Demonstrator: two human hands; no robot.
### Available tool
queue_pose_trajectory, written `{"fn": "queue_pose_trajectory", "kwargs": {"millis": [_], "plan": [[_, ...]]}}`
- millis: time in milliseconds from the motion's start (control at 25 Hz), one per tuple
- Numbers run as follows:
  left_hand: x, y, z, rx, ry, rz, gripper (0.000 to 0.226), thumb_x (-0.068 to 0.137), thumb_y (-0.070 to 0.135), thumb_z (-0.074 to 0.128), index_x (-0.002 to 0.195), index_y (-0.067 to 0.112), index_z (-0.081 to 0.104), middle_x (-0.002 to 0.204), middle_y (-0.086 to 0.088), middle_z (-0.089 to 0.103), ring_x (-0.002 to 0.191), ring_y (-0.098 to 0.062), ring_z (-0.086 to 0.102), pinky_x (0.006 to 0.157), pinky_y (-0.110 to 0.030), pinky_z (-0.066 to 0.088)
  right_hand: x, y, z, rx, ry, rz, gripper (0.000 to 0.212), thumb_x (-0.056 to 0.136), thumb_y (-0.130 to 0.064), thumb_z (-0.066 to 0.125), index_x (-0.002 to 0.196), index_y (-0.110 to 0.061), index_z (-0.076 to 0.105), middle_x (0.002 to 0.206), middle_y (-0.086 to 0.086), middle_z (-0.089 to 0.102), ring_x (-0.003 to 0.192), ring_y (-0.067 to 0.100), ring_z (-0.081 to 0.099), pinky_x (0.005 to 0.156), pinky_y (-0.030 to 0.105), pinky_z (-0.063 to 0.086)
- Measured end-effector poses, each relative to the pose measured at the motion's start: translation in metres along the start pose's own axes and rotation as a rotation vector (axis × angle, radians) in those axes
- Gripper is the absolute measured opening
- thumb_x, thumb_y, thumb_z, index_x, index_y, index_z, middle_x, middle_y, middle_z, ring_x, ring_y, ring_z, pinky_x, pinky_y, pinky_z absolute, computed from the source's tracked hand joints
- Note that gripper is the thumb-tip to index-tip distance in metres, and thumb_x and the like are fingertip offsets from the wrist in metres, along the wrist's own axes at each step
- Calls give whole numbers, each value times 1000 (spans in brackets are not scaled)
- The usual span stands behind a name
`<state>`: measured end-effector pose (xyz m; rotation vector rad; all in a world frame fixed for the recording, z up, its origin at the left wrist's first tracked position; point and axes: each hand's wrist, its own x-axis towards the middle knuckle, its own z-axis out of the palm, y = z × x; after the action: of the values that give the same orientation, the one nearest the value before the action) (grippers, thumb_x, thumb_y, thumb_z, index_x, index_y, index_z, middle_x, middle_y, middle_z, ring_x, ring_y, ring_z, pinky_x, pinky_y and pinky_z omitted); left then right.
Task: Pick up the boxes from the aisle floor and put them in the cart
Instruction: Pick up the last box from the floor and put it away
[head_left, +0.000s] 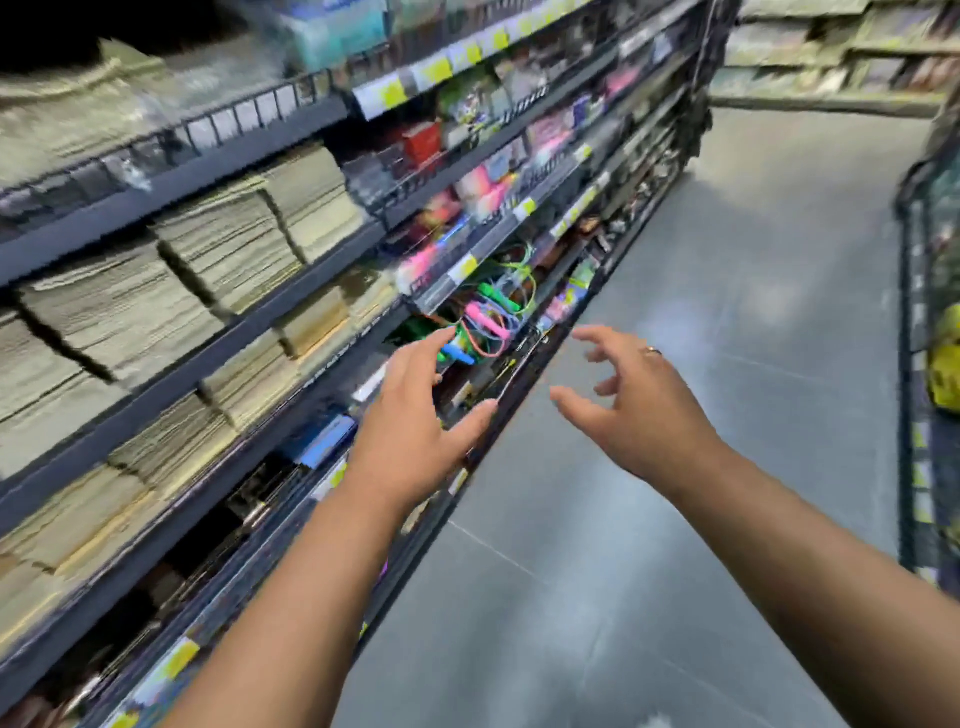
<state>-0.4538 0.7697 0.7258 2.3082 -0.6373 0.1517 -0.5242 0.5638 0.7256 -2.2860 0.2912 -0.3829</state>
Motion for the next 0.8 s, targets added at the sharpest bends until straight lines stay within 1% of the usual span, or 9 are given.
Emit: {"fn": "queue_pose_trajectory", "kwargs": {"millis": [120,200,240,320,440,520,560,680,800], "plan": [[68,36,52,-55,-1,61,73,79,41,74,141,34,37,129,10,43,107,-7,56,92,-39,52,39,46,-57,-42,71,53,55,79,-41,72,129,-35,50,115,-2,55,87,17,58,84,38,49],[109,63,85,-74,-22,106,75,78,42,74,142,34,36,133,7,44,104,-4,56,91,-34,50,64,72,-92,-68,112,91,56,80,-41,72,131,-35,49,117,-2,54,87,16,59,85,35,48],[129,76,103,-82,-47,125,76,78,43,74,143,34,35,135,7,43,104,-4,56,92,-32,49,77,86,-108,-72,133,118,57,80,-41,71,132,-35,48,118,-2,53,88,15,59,86,34,48],[167,95,140,-104,-112,162,78,77,44,74,143,36,34,135,9,42,109,-8,57,93,-35,50,103,115,-133,-74,175,172,57,80,-41,72,132,-35,48,119,-2,53,88,14,58,87,32,47],[229,114,195,-138,-200,203,80,76,44,76,143,36,34,132,11,41,103,-8,57,87,-41,54,144,159,-157,-97,223,221,57,80,-40,72,132,-35,48,121,-2,53,94,13,57,87,32,47],[270,119,226,-146,-242,228,81,76,42,77,144,33,33,134,8,42,102,-9,57,89,-42,53,173,186,-166,-134,229,246,58,80,-41,71,132,-37,47,123,-3,52,100,15,57,89,33,47],[295,122,243,-150,-266,251,83,76,42,77,145,32,33,134,6,43,103,-10,57,90,-43,52,192,202,-171,-146,240,267,58,80,-42,70,132,-38,46,124,-2,51,100,16,58,89,35,48],[376,129,288,-145,-321,329,84,77,43,76,147,31,31,133,5,44,103,-9,56,91,-40,51,257,238,-189,-152,306,338,58,80,-45,69,133,-40,45,125,-1,50,96,17,59,87,37,49],[451,141,325,-183,-388,338,83,78,41,76,147,33,30,138,6,41,104,-8,55,90,-39,51,317,264,-207,-177,363,384,59,80,-45,69,134,-39,45,126,-2,50,99,16,59,88,35,49]]}}
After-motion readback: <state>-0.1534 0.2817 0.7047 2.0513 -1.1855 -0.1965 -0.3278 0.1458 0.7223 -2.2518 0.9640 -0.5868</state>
